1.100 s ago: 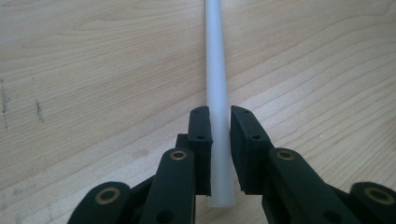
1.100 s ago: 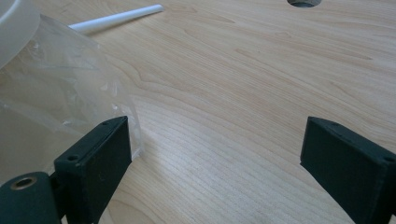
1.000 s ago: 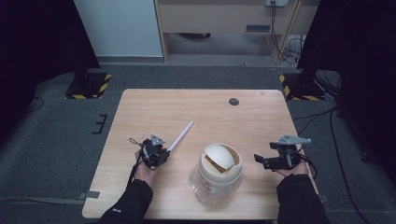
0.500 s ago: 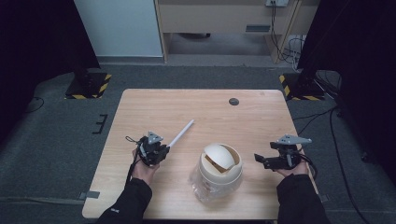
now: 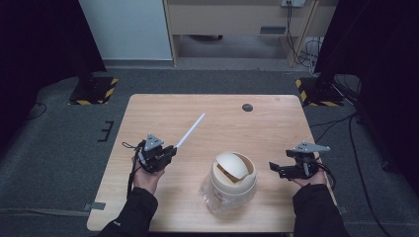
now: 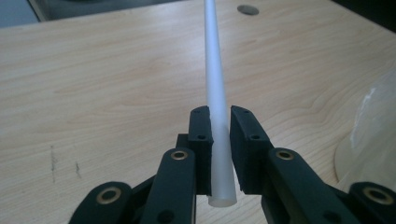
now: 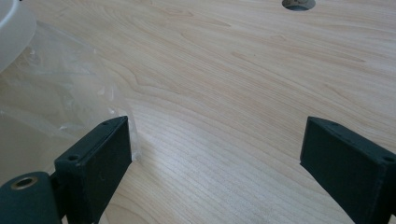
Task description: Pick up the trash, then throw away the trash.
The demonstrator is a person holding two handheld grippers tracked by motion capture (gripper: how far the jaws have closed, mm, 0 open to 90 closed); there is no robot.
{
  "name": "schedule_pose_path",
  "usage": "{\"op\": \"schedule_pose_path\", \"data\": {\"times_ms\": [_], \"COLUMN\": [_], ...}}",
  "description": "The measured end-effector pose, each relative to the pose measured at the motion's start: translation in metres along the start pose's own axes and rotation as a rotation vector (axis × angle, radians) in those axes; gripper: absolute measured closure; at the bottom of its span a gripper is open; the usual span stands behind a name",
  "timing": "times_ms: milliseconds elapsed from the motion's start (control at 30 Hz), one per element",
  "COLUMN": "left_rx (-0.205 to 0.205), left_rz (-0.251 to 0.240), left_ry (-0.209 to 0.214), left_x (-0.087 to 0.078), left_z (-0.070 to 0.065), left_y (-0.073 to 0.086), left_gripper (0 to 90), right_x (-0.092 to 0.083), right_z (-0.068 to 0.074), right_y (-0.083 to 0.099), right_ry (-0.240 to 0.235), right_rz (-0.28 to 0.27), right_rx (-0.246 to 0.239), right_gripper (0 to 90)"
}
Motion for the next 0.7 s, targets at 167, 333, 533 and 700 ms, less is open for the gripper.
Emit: {"op": "schedule_pose_path", "data": {"times_ms": [167, 333, 533, 700], "left_rx": [-0.016, -0.014, 0.006, 0.014], "left_rz": [-0.073, -0.119, -0.186, -0.221], "left_ry": [0.024, 0.039, 0.065, 0.081], "left_x": [-0.017, -0.026, -0.041, -0.049], "left_z": [-0.001, -0.003, -0.015, -0.022], "left_y": [-0.016, -0.026, -0.041, -0.049], "left_gripper": [78.2, 78.3, 78.3, 78.3], "right_x": [-0.002, -0.005, -0.011, -0.018], "right_z": [-0.001, -0.003, -0.005, -0.007], "right_y": [-0.002, -0.006, -0.014, -0.023], "right_ry": [0.002, 0.007, 0.021, 0.032], "right_rz": [-0.013, -0.043, -0.089, -0.134], "right_rx": [0.011, 0.019, 0.028, 0.042], "right_gripper": [9.1, 9.3, 9.4, 9.4]}}
Point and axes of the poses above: each handheld gripper's, and its own axes: x roughly forward along the jaws, y roughly out of its underside, z roughly to its left, the point moved 10 cm from there along x, roughly forward along the jaws, and after that the axes turned 5 degrees about -x, right-handed, at the moved point
